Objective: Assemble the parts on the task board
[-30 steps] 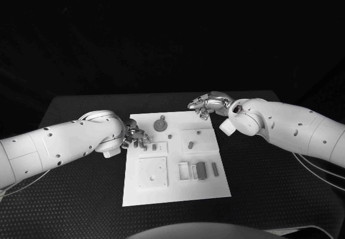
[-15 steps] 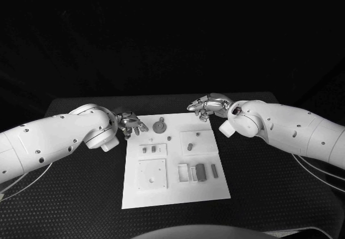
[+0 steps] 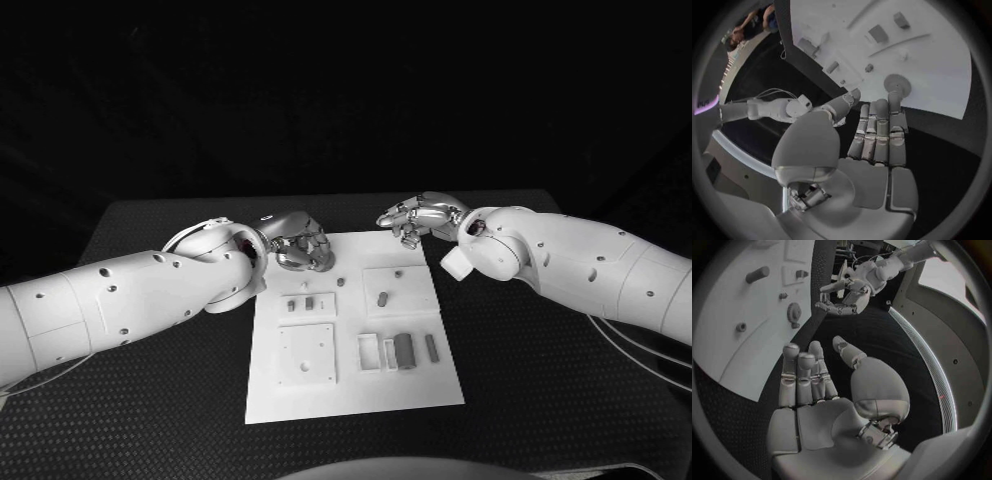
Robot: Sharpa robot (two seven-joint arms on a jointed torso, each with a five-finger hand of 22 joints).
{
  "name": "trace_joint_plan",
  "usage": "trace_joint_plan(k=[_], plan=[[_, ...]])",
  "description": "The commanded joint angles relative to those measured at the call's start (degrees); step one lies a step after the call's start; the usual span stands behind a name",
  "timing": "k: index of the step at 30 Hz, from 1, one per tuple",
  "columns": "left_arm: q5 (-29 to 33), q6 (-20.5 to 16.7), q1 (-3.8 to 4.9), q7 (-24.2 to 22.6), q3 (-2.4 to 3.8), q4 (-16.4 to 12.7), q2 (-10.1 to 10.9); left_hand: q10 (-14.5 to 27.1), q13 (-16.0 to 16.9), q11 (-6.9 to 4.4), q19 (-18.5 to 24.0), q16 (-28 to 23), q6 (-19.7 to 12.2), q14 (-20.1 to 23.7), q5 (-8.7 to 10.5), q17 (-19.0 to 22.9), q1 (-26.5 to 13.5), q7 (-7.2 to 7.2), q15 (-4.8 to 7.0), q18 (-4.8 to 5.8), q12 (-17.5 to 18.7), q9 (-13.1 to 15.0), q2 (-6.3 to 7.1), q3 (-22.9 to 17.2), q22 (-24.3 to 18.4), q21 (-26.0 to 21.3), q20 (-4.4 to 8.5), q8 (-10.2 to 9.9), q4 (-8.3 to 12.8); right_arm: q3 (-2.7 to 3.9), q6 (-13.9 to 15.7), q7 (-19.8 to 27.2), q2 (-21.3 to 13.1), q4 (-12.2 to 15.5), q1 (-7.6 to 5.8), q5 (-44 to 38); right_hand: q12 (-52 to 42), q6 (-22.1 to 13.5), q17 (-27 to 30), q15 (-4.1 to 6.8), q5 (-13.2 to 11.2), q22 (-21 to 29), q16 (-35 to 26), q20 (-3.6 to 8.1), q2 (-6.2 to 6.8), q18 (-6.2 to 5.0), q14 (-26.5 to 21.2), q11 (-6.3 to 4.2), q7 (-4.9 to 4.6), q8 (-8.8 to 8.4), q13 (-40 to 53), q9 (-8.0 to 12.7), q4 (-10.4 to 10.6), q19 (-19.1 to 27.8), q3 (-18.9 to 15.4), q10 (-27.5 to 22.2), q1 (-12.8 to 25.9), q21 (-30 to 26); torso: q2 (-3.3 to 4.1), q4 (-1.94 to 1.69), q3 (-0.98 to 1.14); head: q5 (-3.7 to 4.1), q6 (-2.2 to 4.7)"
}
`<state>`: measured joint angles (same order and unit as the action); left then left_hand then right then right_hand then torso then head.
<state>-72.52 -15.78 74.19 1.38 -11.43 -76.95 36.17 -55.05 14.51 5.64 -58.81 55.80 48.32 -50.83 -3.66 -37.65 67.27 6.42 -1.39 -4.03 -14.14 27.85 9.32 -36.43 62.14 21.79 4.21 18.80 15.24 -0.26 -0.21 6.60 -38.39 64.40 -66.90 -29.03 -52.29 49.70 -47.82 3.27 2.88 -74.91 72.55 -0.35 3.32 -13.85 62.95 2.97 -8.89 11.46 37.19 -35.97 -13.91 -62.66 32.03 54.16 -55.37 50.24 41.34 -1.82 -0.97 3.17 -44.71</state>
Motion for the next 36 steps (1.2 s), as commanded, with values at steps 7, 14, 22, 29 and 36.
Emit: trace_joint_plan(k=[7, 14, 22, 29, 36], plan=[[-12.96, -5.24, -0.51, -7.52, -1.33, 2.94, -3.22, -1.94, -2.11, 0.36, -4.07, 1.12, 0.64, -3.69, 0.43, -0.61, 1.40, 0.11, 1.29, -0.20, 3.77, -1.03, 0.49, 1.29, 0.65, 1.01, 1.29, -0.75, -0.44, 0.01, -0.17, 0.66, 0.22, -0.36, 0.06, 0.08, -0.28, -0.03, 0.09, -0.07, 0.22, -0.96, -0.25, 0.50, -0.11, -1.15, -0.44, 0.04, -0.47, -0.23, -0.07, 0.07, 0.29, 0.09, -0.16, -0.40, 0.52, -0.22, 0.05, 0.11, 0.07, 0.46, 0.26], [-16.35, -0.92, -0.83, -6.28, -1.33, 4.82, -4.93, -3.38, -2.56, 0.19, -4.81, 1.69, 1.16, -4.30, 0.72, -1.11, 0.37, 0.30, 1.55, -0.31, 4.70, -1.29, 1.03, 3.15, 1.33, 1.43, 1.59, -0.68, -0.99, 0.01, -0.15, 0.68, 0.38, -0.33, 0.06, 0.11, -0.28, -0.03, 0.09, -0.07, 0.21, -0.96, -0.25, 0.50, -0.12, -1.15, -0.44, 0.04, -0.48, -0.23, -0.07, 0.07, 0.29, 0.09, -0.16, -0.40, 0.52, -0.22, 0.04, 0.06, 0.12, 0.72, 0.34], [-19.25, 2.77, -1.97, -5.15, -1.38, 7.39, -7.35, -5.88, -3.25, -0.27, -9.45, 8.86, 2.17, -7.98, 0.60, -4.19, 1.46, 0.64, 2.37, -2.20, 6.58, -1.99, 0.49, 4.59, 6.28, 6.71, 2.58, -0.74, -1.42, 0.02, -0.01, 0.69, 0.57, -0.38, 0.06, 0.12, -0.29, -0.04, 0.09, -0.07, 0.21, -0.96, -0.24, 0.50, -0.13, -1.15, -0.43, 0.04, -0.48, -0.23, -0.08, 0.08, 0.29, 0.09, -0.16, -0.40, 0.52, -0.22, 0.11, 0.09, 0.01, 1.01, 0.33], [-19.58, 3.36, -2.75, -5.28, -1.36, 9.82, -8.63, -6.66, -3.56, -0.26, -10.38, 11.25, 2.44, -8.59, 0.62, -4.71, 1.46, 0.79, 2.39, -3.06, 7.58, -2.37, 0.38, 4.76, 8.41, 8.49, 2.59, -0.86, -1.62, 0.02, 0.34, 0.78, 0.77, -0.46, 0.06, 0.12, -0.29, -0.04, 0.09, -0.07, 0.21, -0.96, -0.24, 0.50, -0.14, -1.15, -0.43, 0.04, -0.48, -0.23, -0.08, 0.08, 0.29, 0.09, -0.16, -0.40, 0.51, -0.22, 0.11, 0.05, -0.01, 1.13, 0.26], [-19.85, 3.17, -3.39, -5.37, -1.35, 11.26, -9.61, -7.20, -3.70, -0.27, -11.14, 12.76, 2.54, -9.16, 0.61, -4.88, 1.53, 0.88, 2.42, -3.60, 8.13, -2.60, 0.33, 4.75, 9.62, 9.53, 2.61, -0.94, -1.69, 0.02, 0.82, 0.97, 0.92, -0.45, 0.06, 0.22, -0.30, -0.04, 0.09, -0.07, 0.21, -0.96, -0.24, 0.50, -0.15, -1.15, -0.43, 0.04, -0.48, -0.23, -0.09, 0.08, 0.27, 0.08, -0.15, -0.40, 0.49, -0.22, 0.05, 0.00, 0.02, 1.17, 0.21]])
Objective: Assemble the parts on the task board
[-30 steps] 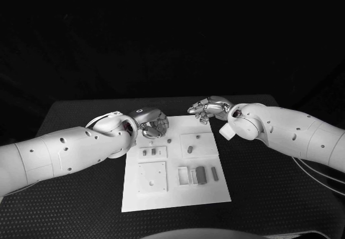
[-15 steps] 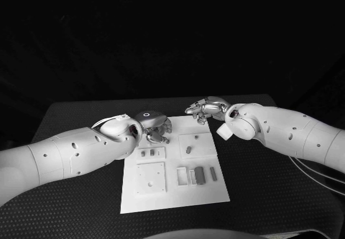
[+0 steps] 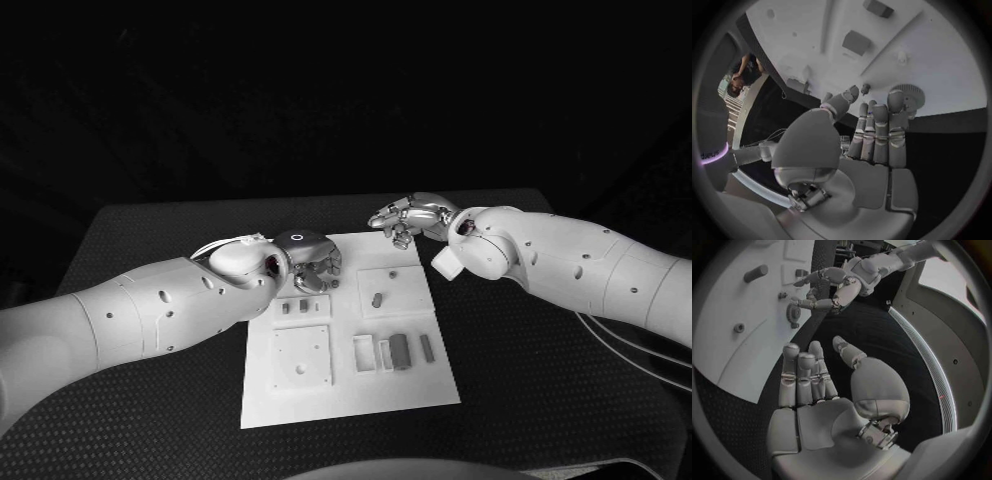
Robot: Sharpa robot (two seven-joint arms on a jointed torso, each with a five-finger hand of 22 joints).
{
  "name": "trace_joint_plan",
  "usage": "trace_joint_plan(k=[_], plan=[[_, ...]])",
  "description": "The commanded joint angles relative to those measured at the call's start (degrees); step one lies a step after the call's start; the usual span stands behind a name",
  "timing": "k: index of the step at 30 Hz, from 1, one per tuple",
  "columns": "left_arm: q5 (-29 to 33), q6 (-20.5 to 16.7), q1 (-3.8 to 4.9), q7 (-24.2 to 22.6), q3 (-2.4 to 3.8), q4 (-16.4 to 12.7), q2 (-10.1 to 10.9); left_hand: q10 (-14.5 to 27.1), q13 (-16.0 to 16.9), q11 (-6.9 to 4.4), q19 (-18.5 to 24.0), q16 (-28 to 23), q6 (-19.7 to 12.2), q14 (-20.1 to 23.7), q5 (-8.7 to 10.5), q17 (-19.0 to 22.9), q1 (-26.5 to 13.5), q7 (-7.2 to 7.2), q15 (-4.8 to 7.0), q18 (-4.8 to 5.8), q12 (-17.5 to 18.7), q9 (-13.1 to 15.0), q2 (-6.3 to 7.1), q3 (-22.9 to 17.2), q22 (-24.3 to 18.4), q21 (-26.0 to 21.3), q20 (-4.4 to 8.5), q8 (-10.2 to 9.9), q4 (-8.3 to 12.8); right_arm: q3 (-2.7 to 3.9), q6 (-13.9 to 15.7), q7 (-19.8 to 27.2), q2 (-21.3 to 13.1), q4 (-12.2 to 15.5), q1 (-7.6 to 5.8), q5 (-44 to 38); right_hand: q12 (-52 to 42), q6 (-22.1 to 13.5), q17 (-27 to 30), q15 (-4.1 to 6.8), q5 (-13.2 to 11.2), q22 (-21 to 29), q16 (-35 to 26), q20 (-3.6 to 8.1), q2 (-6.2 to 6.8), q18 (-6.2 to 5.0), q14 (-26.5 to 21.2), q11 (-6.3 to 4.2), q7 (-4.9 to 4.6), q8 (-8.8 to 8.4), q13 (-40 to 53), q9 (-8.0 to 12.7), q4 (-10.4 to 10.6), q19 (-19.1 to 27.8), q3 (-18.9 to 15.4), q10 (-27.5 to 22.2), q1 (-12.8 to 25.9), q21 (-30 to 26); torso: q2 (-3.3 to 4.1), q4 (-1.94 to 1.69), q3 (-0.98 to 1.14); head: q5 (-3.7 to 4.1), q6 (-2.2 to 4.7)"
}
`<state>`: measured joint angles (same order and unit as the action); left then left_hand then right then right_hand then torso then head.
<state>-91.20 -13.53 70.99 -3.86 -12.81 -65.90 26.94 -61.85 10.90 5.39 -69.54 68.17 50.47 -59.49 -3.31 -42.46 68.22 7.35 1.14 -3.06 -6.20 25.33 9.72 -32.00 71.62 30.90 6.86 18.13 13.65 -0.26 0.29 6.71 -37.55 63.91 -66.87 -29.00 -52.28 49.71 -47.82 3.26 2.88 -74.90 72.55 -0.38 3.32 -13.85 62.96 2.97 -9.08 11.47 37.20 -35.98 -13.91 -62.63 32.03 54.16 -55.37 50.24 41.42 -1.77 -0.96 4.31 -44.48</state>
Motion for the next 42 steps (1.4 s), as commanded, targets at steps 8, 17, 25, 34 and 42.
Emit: trace_joint_plan(k=[8, 17, 25, 34, 42], plan=[[-1.16, -0.20, -0.54, -0.16, 0.06, 1.12, -1.14, -0.61, -0.18, -0.02, -0.75, 1.16, 0.16, -0.74, 0.25, -0.05, 0.48, -0.01, -0.11, -4.84, 0.57, -0.27, -0.05, 0.27, 0.77, 0.87, -0.07, -0.46, -0.26, 0.01, 0.41, 0.89, 0.08, 0.04, 0.03, 0.27, -0.31, -0.06, 0.08, -0.06, 0.21, -0.97, -0.23, 0.54, -0.15, -1.15, -0.43, 0.04, -0.29, -0.23, -0.11, 0.09, 0.25, 0.04, -0.15, -0.40, 0.47, -0.21, -0.05, -0.05, -0.01, 0.10, -0.06], [-1.14, -0.33, -1.20, 0.17, 0.07, 1.98, -1.63, -0.82, -0.20, -0.03, -1.01, 1.58, 0.00, -0.92, 0.25, 0.04, 0.46, 0.05, -0.09, -5.03, 0.76, -0.39, -0.29, 0.13, 1.12, 1.11, -0.05, -0.58, -0.47, 0.01, 0.36, 0.91, 0.16, 0.10, 0.03, 0.29, -0.32, -0.06, 0.08, -0.06, 0.21, -0.97, -0.22, 0.54, -0.14, -1.15, -0.42, 0.04, -0.29, -0.23, -0.11, 0.09, 0.24, 0.04, -0.16, -0.40, 0.47, -0.21, -0.08, -0.04, 0.04, 0.13, -0.10], [-0.97, -1.37, -2.39, 0.85, 0.11, 3.23, -2.59, -1.45, -0.13, 0.04, -1.37, 2.16, 0.15, -1.21, 0.25, 0.11, 0.46, 0.33, -0.14, -5.25, 0.77, -0.44, -0.92, -0.02, 1.55, 1.43, -0.08, -0.53, -0.68, 0.01, 0.30, 0.91, 0.15, 0.12, 0.03, 0.30, -0.32, -0.06, 0.08, -0.07, 0.21, -0.97, -0.22, 0.54, -0.15, -1.15, -0.42, 0.04, -0.29, -0.23, -0.12, 0.09, 0.23, 0.04, -0.16, -0.41, 0.48, -0.20, -0.03, -0.04, -0.02, 0.30, -0.04], [-0.50, -1.85, -2.52, 1.47, 0.12, 3.85, -3.03, -1.95, -0.07, 0.32, -1.62, 2.66, -0.41, -1.39, 0.29, 0.31, 0.20, 0.81, -0.41, -5.57, 0.91, -0.65, -1.46, 0.04, 1.96, 1.61, -0.29, -0.87, -0.88, 0.01, 0.25, 0.90, 0.10, 0.15, 0.03, 0.30, -0.33, -0.06, 0.08, -0.07, 0.21, -0.97, -0.22, 0.54, -0.14, -1.15, -0.42, 0.05, -0.29, -0.23, -0.13, 0.09, 0.23, 0.03, -0.17, -0.41, 0.48, -0.20, -0.07, -0.09, 0.00, 0.44, -0.06], [-0.49, -1.81, -2.63, 1.37, 0.12, 3.68, -3.00, -3.13, 0.24, 0.24, -2.12, 3.24, -0.22, -1.78, 0.28, 0.46, 0.27, 1.00, -0.34, -5.95, 0.58, -0.65, -1.91, 0.03, 2.35, 1.90, -0.33, -0.77, -0.87, 0.01, 0.16, 0.90, 0.13, 0.11, 0.03, 0.30, -0.34, -0.06, 0.08, -0.07, 0.21, -0.97, -0.22, 0.53, -0.14, -1.15, -0.42, 0.05, -0.29, -0.22, -0.13, 0.09, 0.23, 0.03, -0.17, -0.41, 0.49, -0.20, -0.08, -0.07, -0.01, 0.49, -0.11]])
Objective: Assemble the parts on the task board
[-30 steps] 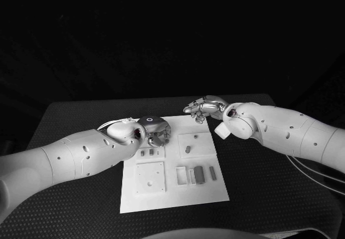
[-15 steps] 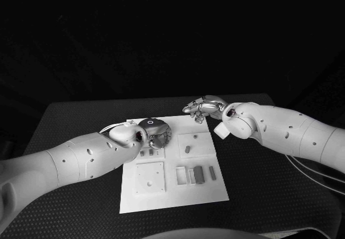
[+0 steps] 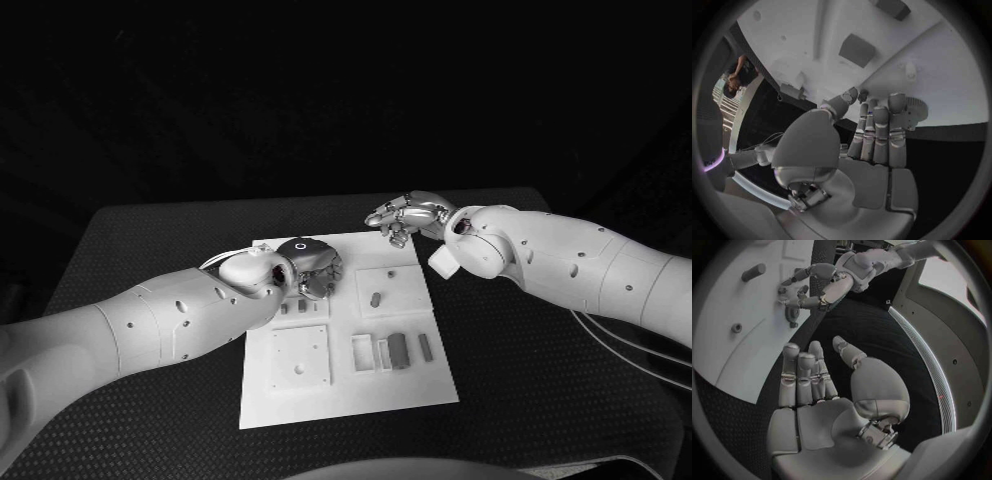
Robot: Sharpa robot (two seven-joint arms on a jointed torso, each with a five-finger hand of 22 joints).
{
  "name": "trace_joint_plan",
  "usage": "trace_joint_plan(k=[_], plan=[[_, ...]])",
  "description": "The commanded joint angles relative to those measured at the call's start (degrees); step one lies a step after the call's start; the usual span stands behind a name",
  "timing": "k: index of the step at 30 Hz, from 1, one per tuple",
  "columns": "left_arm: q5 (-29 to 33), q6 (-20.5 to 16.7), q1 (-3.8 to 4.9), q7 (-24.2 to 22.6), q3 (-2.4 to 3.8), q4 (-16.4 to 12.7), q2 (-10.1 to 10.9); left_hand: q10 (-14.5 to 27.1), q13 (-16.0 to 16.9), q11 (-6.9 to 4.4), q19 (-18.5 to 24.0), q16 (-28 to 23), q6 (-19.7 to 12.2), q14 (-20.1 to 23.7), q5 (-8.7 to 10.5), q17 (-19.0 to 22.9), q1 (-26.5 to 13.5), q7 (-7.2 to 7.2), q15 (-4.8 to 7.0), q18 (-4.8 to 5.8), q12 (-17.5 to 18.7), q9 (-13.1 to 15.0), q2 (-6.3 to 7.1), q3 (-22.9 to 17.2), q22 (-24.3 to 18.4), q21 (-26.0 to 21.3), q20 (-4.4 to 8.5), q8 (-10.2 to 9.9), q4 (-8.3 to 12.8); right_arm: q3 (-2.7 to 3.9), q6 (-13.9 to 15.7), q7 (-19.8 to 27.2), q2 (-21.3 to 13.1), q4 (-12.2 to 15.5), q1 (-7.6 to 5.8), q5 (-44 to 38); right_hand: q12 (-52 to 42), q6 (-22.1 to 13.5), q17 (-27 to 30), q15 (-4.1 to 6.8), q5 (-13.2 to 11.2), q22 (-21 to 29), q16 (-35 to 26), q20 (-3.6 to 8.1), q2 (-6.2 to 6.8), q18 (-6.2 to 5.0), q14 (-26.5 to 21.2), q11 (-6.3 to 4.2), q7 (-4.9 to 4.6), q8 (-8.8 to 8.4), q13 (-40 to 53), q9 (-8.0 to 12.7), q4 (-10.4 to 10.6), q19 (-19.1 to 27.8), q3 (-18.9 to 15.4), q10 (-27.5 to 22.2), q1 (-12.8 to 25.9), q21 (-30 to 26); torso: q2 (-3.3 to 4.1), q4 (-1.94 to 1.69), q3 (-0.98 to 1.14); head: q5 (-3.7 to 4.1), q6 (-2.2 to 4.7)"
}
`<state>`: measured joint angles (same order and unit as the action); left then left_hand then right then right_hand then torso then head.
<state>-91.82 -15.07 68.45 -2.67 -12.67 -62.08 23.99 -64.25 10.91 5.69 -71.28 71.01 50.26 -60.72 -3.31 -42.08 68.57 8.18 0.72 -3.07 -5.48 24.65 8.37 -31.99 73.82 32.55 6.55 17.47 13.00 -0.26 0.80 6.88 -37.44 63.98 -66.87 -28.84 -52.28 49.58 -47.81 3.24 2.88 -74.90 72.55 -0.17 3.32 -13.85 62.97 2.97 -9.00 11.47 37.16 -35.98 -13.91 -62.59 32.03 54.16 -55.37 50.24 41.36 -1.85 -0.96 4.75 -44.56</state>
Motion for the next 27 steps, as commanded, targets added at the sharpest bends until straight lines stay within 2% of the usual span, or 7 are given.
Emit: trace_joint_plan(k=[1, 11, 17, 27], plan=[[0.14, -0.29, -0.09, 0.17, -0.02, -0.16, -0.01, -1.19, 0.39, -0.12, -0.56, 0.58, 0.15, -0.69, 0.28, 0.11, -0.06, 0.23, 0.15, -6.02, -0.29, 0.05, -0.68, 0.04, 0.27, 0.36, 0.02, -0.02, -0.21, 0.01, -0.38, 0.73, 0.03, 0.03, 0.03, 0.15, -0.34, 0.08, 0.08, -0.05, 0.21, -0.97, -0.22, 0.32, -0.14, -1.15, -0.43, 0.04, -0.37, -0.22, -0.10, 0.09, 0.23, -0.01, -0.17, -0.41, 0.48, -0.20, -0.02, 0.01, -0.01, 0.05, -0.04], [0.21, -0.36, -0.09, 0.12, -0.01, -0.47, -0.02, -3.07, 1.19, -0.51, -1.11, 1.26, 1.71, -1.15, 0.25, 0.43, 0.14, 0.20, 0.52, -6.18, -0.86, 0.34, -1.33, -0.08, 0.78, 0.61, 0.24, 0.83, 0.05, 0.01, -0.41, 0.75, 0.18, -0.07, 0.03, 0.15, -0.35, 0.08, 0.08, -0.05, 0.21, -0.97, -0.22, 0.32, -0.15, -1.15, -0.44, 0.05, -0.37, -0.22, -0.10, 0.09, 0.23, -0.02, -0.17, -0.41, 0.49, -0.20, 0.01, -0.03, 0.00, 0.09, -0.12], [-0.49, 0.54, -0.09, 0.67, -0.01, -0.47, -0.11, -5.68, 2.59, -1.35, -2.08, 2.13, 3.96, -1.97, 0.13, 0.66, 1.02, -0.01, 1.33, -6.17, -1.87, 0.81, -2.24, -0.55, 1.40, 1.07, 0.80, 1.92, 1.01, 0.01, -0.39, 0.75, 0.18, -0.12, 0.03, 0.16, -0.35, 0.08, 0.08, -0.05, 0.21, -0.97, -0.22, 0.32, -0.16, -1.15, -0.44, 0.05, -0.37, -0.22, -0.11, 0.09, 0.23, -0.02, -0.18, -0.41, 0.49, -0.20, -0.02, -0.01, 0.00, 0.06, -0.18], [-1.93, 2.11, -0.17, 2.57, -0.03, 0.62, -0.68, -5.17, 2.93, -1.19, -1.89, 2.14, 3.57, -1.75, 0.14, 0.93, 1.02, 0.09, 1.19, -5.90, -1.32, 0.69, -1.86, -0.64, 1.56, 0.85, 0.87, 1.55, 1.68, 0.01, -0.45, 0.75, 0.18, -0.10, 0.03, 0.17, -0.36, 0.08, 0.08, -0.05, 0.21, -0.97, -0.21, 0.32, -0.17, -1.15, -0.43, 0.05, -0.37, -0.21, -0.12, 0.10, 0.25, -0.02, -0.19, -0.41, 0.52, -0.20, 0.01, 0.01, 0.00, 0.08, -0.25]])
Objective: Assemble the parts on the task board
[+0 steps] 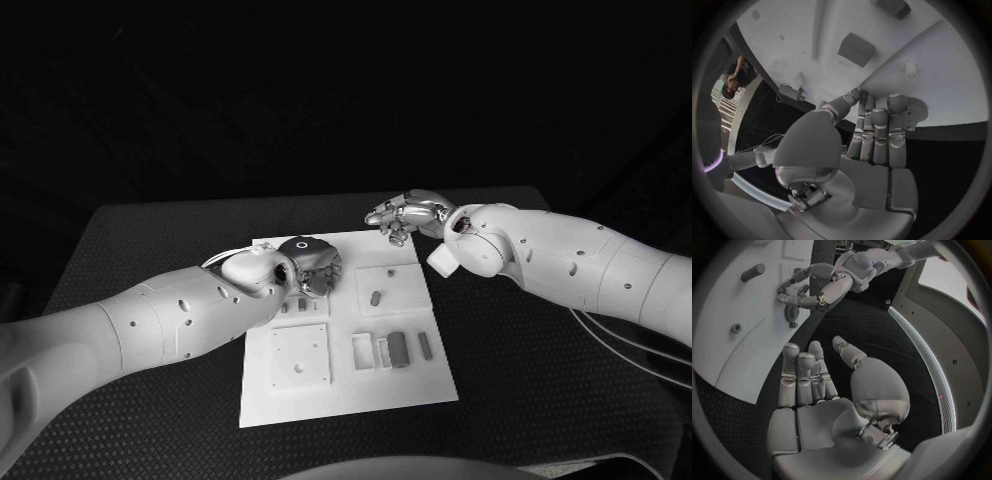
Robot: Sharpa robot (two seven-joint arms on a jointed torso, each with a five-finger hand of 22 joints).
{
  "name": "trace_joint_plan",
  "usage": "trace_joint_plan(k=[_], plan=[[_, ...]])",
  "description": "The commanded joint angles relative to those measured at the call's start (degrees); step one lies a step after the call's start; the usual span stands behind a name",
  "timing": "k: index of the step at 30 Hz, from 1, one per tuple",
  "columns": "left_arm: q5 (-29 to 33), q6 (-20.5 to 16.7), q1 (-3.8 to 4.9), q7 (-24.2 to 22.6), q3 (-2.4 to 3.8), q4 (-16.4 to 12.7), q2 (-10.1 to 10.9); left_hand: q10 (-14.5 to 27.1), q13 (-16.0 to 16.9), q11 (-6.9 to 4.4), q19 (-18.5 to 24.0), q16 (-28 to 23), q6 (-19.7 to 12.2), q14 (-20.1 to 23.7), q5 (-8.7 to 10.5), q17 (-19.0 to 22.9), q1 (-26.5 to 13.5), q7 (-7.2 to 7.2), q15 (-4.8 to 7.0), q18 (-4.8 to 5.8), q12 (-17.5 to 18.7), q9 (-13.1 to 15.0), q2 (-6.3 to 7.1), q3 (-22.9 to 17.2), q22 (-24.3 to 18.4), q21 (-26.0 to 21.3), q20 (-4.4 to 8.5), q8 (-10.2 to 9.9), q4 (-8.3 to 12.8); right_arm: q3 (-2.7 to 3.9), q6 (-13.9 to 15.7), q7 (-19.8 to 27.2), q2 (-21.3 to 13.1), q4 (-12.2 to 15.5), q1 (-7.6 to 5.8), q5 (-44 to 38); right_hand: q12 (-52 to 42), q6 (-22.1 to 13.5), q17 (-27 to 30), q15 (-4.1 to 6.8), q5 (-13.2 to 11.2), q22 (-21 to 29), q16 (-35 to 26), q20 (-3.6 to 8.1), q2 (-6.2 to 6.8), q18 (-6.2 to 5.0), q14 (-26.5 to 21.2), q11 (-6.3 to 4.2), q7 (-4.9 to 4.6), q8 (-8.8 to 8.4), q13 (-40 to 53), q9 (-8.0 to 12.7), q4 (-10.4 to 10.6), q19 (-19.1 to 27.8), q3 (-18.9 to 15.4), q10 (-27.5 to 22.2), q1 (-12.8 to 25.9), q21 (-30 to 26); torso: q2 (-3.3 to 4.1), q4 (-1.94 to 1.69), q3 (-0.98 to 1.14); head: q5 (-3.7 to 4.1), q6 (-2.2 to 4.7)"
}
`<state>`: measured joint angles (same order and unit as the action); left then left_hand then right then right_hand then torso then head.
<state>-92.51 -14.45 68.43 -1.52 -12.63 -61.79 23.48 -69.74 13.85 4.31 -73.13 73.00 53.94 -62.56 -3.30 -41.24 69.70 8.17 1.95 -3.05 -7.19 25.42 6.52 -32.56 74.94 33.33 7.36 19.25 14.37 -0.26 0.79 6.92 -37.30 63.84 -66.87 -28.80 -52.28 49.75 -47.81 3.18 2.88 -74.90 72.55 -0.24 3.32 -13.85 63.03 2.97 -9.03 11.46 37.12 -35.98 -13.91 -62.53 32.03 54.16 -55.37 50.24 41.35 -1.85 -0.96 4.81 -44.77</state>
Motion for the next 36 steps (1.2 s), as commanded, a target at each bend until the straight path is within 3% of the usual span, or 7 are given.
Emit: trace_joint_plan(k=[1, 15, 26, 36], plan=[[-1.24, 1.51, -0.19, 1.47, -0.07, 0.36, -0.18, 0.38, 0.01, 0.21, -0.04, 0.16, -0.17, 0.09, 0.14, 0.11, -0.13, 0.11, -0.06, -5.91, 0.45, -0.10, 0.01, -0.06, 0.44, 0.05, 0.06, -0.27, 0.33, 0.01, -0.45, 0.71, 0.03, 0.05, 0.03, 0.12, -0.36, -0.10, 0.08, 0.01, 0.21, -0.97, -0.21, 0.39, -0.17, -1.15, -0.50, 0.05, -0.34, -0.21, -0.07, 0.10, 0.25, -0.07, -0.19, -0.41, 0.52, -0.20, 0.03, 0.02, 0.00, 0.02, -0.03], [-2.15, 2.42, -0.41, 2.23, -0.07, 0.64, -0.47, 0.69, 0.45, 0.36, -0.19, 0.31, -0.59, 0.07, 0.13, 0.37, -0.35, 0.34, -0.21, -5.89, 0.88, -0.20, 0.26, -0.10, 0.53, -0.13, 0.03, -0.61, 0.50, 0.01, -0.50, 0.67, 0.00, 0.07, 0.03, 0.14, -0.37, -0.10, 0.08, 0.01, 0.21, -0.97, -0.21, 0.39, -0.17, -1.15, -0.50, 0.05, -0.34, -0.21, -0.08, 0.10, 0.25, -0.07, -0.19, -0.42, 0.53, -0.20, -0.02, -0.03, 0.02, 0.17, -0.20], [-3.14, 1.91, -0.47, 2.50, -0.08, 0.69, -0.46, -2.83, 2.89, -1.13, -2.03, 1.21, 2.76, -1.60, 0.00, 0.89, 0.94, -0.80, 1.23, -5.77, -0.46, 0.69, -0.75, -2.46, 0.93, 0.28, 0.98, 0.88, 0.40, 0.01, -0.47, 0.67, 0.06, 0.08, 0.03, 0.19, -0.38, -0.10, 0.08, 0.01, 0.21, -0.97, -0.21, 0.39, -0.18, -1.15, -0.50, 0.05, -0.34, -0.21, -0.08, 0.10, 0.25, -0.07, -0.19, -0.42, 0.53, -0.21, -0.01, -0.05, -0.02, 0.09, -0.26], [-3.14, 1.56, -0.53, 1.78, -0.08, 0.54, -0.47, -4.14, 4.18, -1.78, -2.91, 1.51, 4.27, -2.59, -0.40, 1.15, 1.89, -1.40, 1.88, -5.53, -0.70, 1.14, -1.41, -4.34, 1.00, 0.49, 1.61, 1.36, 0.77, 0.01, -0.37, 0.67, 0.09, 0.13, 0.03, 0.20, -0.39, -0.10, 0.09, 0.01, 0.21, -0.97, -0.22, 0.39, -0.18, -1.15, -0.50, 0.05, -0.34, -0.21, -0.09, 0.10, 0.26, -0.07, -0.20, -0.42, 0.54, -0.21, -0.01, -0.06, -0.01, -0.05, -0.28]])
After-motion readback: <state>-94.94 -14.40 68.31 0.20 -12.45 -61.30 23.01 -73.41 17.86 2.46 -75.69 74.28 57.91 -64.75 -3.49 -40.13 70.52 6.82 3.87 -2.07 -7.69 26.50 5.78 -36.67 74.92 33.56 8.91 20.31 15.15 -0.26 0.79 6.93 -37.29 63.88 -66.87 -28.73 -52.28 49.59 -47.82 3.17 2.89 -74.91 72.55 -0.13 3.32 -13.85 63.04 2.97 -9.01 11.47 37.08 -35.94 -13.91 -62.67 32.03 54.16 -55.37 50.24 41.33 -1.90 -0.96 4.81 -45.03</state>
